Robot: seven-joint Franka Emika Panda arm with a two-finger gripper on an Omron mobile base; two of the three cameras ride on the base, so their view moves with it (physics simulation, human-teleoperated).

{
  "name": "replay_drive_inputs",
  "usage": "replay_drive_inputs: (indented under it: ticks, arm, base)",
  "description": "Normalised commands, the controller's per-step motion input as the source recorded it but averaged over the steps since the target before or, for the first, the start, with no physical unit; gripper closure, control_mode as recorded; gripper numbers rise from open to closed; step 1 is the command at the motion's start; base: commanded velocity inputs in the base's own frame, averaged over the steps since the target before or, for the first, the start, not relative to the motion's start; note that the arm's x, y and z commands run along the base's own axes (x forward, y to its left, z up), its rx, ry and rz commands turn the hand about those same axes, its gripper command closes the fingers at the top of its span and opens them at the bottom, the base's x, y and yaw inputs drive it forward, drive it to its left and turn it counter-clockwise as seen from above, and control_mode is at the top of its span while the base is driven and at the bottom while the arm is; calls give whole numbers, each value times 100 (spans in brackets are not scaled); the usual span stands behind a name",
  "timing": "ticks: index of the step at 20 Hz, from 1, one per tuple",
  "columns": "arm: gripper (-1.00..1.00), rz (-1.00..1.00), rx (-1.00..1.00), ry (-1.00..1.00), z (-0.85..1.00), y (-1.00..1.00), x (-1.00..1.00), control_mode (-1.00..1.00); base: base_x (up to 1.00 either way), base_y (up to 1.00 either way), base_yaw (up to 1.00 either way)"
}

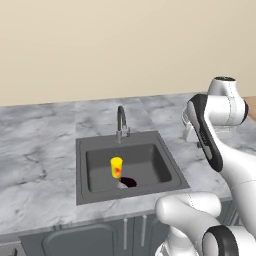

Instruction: Pick the cup and strainer and place them in the sink. Then turn on the water.

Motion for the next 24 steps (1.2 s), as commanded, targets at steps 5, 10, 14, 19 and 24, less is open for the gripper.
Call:
replay_drive_inputs:
  ticks: [5,10,14,19,24]
  arm:
    - [100,0,0,0,0,0,0,100]
    - [100,0,0,0,0,0,0,100]
    - [100,0,0,0,0,0,0,100]
    - [100,0,0,0,0,0,0,100]
    - [100,0,0,0,0,0,0,-100]
  base:
    - [39,-3,0]
    - [10,0,0]
    - [16,-2,0]
    - [0,-2,0]
    - [0,-1,0]
